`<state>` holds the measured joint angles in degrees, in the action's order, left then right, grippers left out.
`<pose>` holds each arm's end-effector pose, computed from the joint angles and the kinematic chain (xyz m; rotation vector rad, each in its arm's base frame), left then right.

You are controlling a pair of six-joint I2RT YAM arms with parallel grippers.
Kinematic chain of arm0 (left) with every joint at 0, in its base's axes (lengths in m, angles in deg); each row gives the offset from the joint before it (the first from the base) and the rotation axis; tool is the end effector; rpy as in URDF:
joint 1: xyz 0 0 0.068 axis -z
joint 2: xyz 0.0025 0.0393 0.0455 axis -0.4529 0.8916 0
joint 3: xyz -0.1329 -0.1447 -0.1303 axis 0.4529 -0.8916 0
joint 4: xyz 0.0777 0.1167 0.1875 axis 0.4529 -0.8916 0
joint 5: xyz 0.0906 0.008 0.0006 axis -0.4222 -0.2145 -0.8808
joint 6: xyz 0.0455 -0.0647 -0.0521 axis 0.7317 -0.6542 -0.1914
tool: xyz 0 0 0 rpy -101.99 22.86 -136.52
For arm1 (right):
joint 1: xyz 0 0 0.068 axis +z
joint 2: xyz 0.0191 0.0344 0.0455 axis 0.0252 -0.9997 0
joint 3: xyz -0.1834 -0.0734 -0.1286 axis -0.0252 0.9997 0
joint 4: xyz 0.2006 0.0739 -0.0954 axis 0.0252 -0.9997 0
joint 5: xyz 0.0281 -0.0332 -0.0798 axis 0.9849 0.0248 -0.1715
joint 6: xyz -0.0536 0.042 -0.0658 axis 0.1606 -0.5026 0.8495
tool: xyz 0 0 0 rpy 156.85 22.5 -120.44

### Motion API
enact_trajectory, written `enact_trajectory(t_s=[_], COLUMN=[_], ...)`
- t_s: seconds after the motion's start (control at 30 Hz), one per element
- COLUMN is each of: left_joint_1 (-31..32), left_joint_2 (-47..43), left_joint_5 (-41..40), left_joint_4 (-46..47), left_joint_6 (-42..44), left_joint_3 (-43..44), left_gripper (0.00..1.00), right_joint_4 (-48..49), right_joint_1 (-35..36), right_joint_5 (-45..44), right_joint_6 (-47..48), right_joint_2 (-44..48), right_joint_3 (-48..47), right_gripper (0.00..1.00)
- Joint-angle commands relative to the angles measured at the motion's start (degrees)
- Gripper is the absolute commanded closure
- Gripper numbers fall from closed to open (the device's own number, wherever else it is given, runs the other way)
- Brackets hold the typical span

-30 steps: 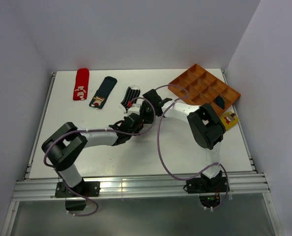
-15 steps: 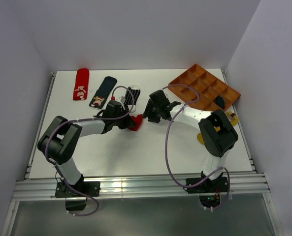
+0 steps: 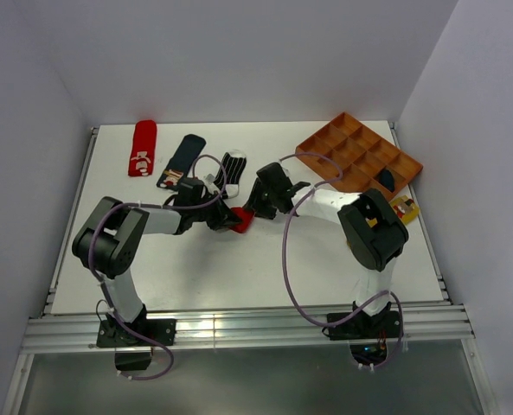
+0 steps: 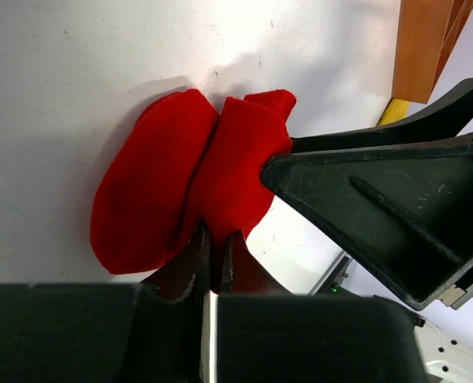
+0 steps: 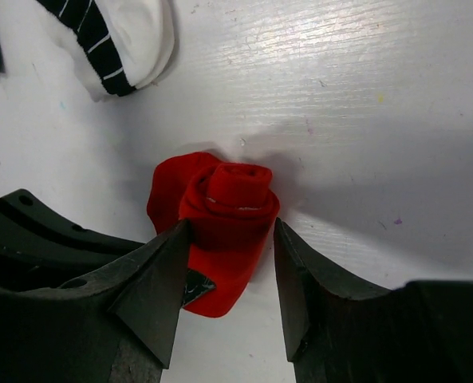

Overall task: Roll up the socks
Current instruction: Roll the sock at the center of the board.

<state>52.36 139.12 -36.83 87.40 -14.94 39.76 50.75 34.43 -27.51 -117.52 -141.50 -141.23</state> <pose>0.3004 -0.1892 0.0854 -0.3549 2.4993 -1.2531 0.3139 0.2325 0.1121 0.3382 2.5531 0.7087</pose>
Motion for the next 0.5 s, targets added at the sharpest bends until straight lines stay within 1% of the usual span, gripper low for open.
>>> enact_trajectory(t_s=[0.0, 0.13, 0.33, 0.43, 0.47], left_joint_1=[-0.2, -0.6, -0.6, -0.6, -0.6], left_joint_2=[1.5, 2.2, 3.2, 3.9, 4.0], left_joint_5=[1.4, 2.1, 3.1, 3.5, 3.7], left_joint_4=[-1.5, -0.7, 0.9, 1.1, 1.5], left_joint_6=[-0.8, -1.1, -1.6, -1.6, -1.5], left_joint_3=[-1.2, -1.4, -2.1, -2.1, -2.1], left_gripper=[0.99, 0.99, 0.99, 0.99, 0.99], right_joint_4=[1.6, 1.5, -1.2, -3.2, -4.3], right_joint_1=[0.7, 0.9, 1.6, 1.7, 1.7], right_joint_5=[-0.2, -0.1, -0.6, -0.6, -0.7], right_joint_6=[-0.7, -0.8, -0.4, -0.2, 0.1], right_joint_2=[-1.2, -2.9, -5.0, -6.0, -6.2], right_joint_3=[-1.7, -2.0, -3.2, -3.9, -4.3], right_gripper=[0.47, 0.47, 0.48, 0.52, 0.57])
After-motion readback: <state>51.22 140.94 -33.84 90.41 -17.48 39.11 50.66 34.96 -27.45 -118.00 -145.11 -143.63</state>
